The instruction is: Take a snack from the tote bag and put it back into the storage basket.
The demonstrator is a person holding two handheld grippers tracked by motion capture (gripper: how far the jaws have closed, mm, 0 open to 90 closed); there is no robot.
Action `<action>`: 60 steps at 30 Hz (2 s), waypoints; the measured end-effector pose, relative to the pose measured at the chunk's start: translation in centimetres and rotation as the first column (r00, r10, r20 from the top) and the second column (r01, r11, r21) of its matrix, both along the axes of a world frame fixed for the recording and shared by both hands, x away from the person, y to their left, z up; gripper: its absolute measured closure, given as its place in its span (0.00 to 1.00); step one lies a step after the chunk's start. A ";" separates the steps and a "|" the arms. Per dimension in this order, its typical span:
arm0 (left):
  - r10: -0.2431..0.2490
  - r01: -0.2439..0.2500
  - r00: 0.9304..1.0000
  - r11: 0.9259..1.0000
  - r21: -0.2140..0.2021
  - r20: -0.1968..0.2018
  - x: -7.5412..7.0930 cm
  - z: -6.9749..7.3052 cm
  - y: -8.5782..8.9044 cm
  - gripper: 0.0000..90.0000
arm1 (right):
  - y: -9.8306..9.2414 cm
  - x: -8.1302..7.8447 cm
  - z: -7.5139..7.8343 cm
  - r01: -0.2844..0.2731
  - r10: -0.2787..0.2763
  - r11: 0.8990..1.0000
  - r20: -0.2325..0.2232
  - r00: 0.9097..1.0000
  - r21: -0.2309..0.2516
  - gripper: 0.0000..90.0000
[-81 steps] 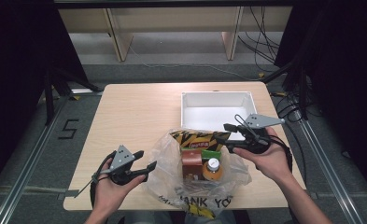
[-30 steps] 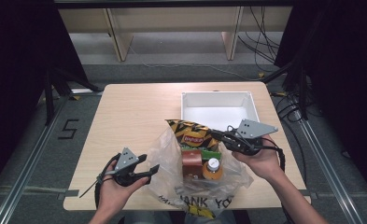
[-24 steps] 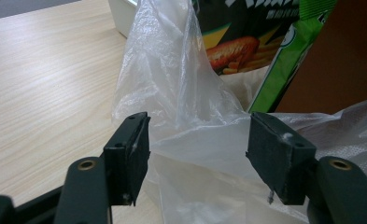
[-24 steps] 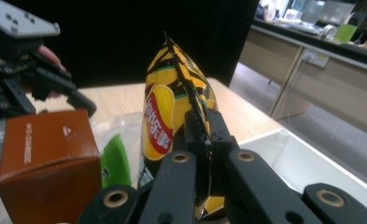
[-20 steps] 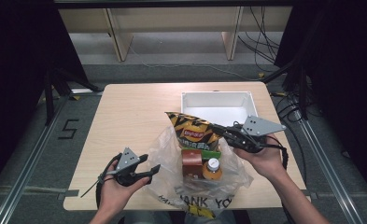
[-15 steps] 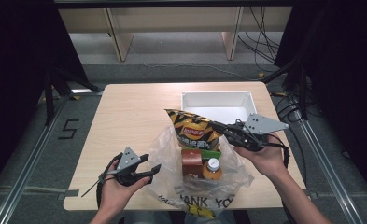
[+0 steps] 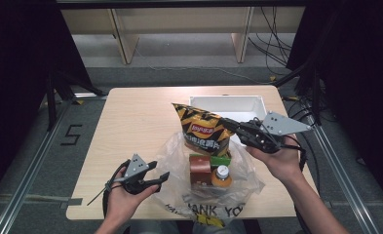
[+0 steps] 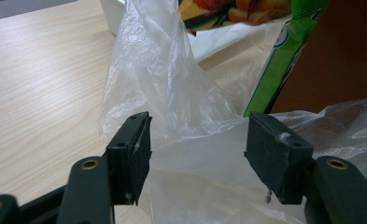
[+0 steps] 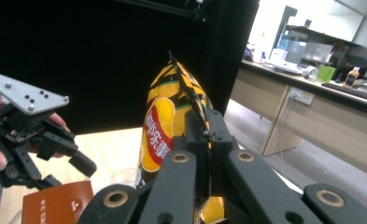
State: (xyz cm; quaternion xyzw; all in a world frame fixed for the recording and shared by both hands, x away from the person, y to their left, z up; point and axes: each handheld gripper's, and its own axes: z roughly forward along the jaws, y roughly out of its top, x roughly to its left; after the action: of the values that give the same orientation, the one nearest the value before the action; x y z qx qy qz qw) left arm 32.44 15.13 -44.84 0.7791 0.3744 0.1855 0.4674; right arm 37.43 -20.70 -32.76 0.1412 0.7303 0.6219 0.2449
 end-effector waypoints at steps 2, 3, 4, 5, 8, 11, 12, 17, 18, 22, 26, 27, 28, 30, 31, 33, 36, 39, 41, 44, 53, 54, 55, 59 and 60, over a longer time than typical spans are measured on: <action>-0.016 0.014 0.999 0.999 0.036 0.046 0.4 0.1 0.2 0.44 | 0.0 -0.1 0.2 0.002 -0.002 1.000 -0.016 1.000 0.007 1.00; -0.032 0.029 0.998 0.999 0.039 0.053 0.4 0.1 0.3 0.44 | 0.0 0.1 0.4 0.007 -0.007 1.000 0.007 1.000 0.014 1.00; -0.009 0.009 1.000 1.000 0.001 0.011 0.1 0.0 0.0 0.44 | 0.0 0.1 0.5 -0.001 0.001 1.000 0.000 1.000 0.008 1.00; -0.015 0.015 1.000 1.000 -0.001 0.011 0.1 -0.1 0.0 0.44 | -0.1 0.1 0.6 0.005 -0.005 1.000 0.014 1.000 0.010 1.00; -0.029 0.029 0.999 0.999 0.017 0.032 0.3 -0.1 0.1 0.44 | 0.1 0.0 0.8 0.012 -0.012 0.999 -0.015 1.000 0.029 1.00; -0.017 0.017 1.000 1.000 0.005 0.013 0.2 -0.1 0.0 0.44 | 0.0 0.2 1.1 0.017 -0.018 0.999 0.034 0.999 0.027 1.00; -0.010 0.010 1.000 1.000 0.010 0.010 0.2 -0.1 0.0 0.44 | 0.0 0.1 1.2 0.015 -0.016 0.999 0.018 1.000 0.032 1.00; -0.014 0.014 1.000 1.000 0.013 0.012 0.2 -0.2 0.0 0.44 | 0.2 0.1 1.7 0.019 -0.022 0.999 0.051 0.998 0.048 1.00; -0.018 0.018 1.000 1.000 0.014 0.014 0.2 -0.1 0.0 0.44 | 0.3 0.0 1.8 0.014 -0.016 0.998 0.039 0.999 0.057 1.00; -0.009 0.009 1.000 1.000 0.008 0.008 0.1 -0.1 0.0 0.44 | 0.3 -0.1 2.1 0.025 -0.029 0.996 0.046 0.999 0.081 1.00; -0.017 0.017 1.000 1.000 0.005 0.013 0.2 -0.2 -0.1 0.44 | 0.3 0.0 2.5 0.034 -0.039 0.996 0.063 0.997 0.084 1.00; -0.018 0.018 1.000 1.000 0.003 0.012 0.2 -0.2 -0.1 0.44 | 0.4 0.0 2.6 0.026 -0.030 0.996 0.052 0.998 0.080 1.00; -0.018 0.018 1.000 1.000 0.002 0.012 0.2 -0.2 -0.1 0.44 | 0.5 0.0 2.6 0.022 -0.026 0.996 0.046 0.999 0.088 1.00; -0.013 0.013 1.000 1.000 0.008 0.011 0.2 -0.2 -0.1 0.44 | 0.5 0.1 2.9 0.028 -0.034 0.996 0.066 0.997 0.085 1.00; -0.020 0.020 1.000 1.000 0.001 0.011 0.2 -0.2 -0.1 0.44 | 0.7 0.0 3.0 0.025 -0.029 0.995 0.049 0.998 0.097 1.00; -0.015 0.015 1.000 1.000 0.000 0.008 0.2 -0.3 -0.1 0.44 | 0.6 0.0 3.2 0.030 -0.036 0.995 0.065 0.997 0.091 1.00; -0.016 0.016 1.000 1.000 0.001 0.008 0.2 -0.3 -0.1 0.44 | 0.7 0.1 3.5 0.032 -0.039 0.994 0.071 0.997 0.101 1.00; -0.018 0.018 1.000 1.000 -0.002 0.008 0.2 -0.3 -0.2 0.44 | 0.8 0.2 3.7 0.042 -0.050 0.993 0.077 0.996 0.112 1.00; -0.015 0.014 1.000 1.000 0.009 0.011 0.1 -0.2 -0.1 0.44 | 0.7 0.3 3.8 0.042 -0.051 0.994 0.084 0.995 0.105 1.00; -0.015 0.015 1.000 1.000 0.005 0.012 0.1 -0.2 -0.1 0.44 | 0.7 0.4 3.9 0.044 -0.054 0.992 0.075 0.996 0.121 1.00; -0.023 0.023 0.999 1.000 0.012 0.025 0.2 -0.1 0.0 0.44 | 0.6 0.8 5.1 0.054 -0.070 0.988 0.106 0.992 0.147 1.00; -0.025 0.024 0.999 1.000 0.015 0.027 0.2 -0.1 0.0 0.44 | 0.6 0.7 5.2 0.055 -0.068 0.987 0.084 0.994 0.149 1.00; -0.023 0.023 0.999 1.000 0.013 0.026 0.2 -0.1 0.0 0.44 | 0.6 0.8 5.4 0.058 -0.074 0.987 0.100 0.992 0.148 1.00; -0.015 0.015 1.000 1.000 -0.006 0.015 0.1 -0.2 -0.1 0.44 | 0.8 0.9 5.7 0.067 -0.083 0.983 0.091 0.992 0.170 1.00; -0.013 0.013 1.000 1.000 -0.009 0.014 0.1 -0.2 -0.1 0.44 | 1.0 0.9 5.7 0.063 -0.081 0.982 0.095 0.992 0.179 1.00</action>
State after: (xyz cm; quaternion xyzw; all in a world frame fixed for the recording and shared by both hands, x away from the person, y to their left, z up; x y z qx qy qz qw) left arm 32.55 15.05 -44.99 0.7780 0.3670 0.1863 0.4746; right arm 38.37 -19.72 -27.03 0.1565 0.6536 0.6809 0.2909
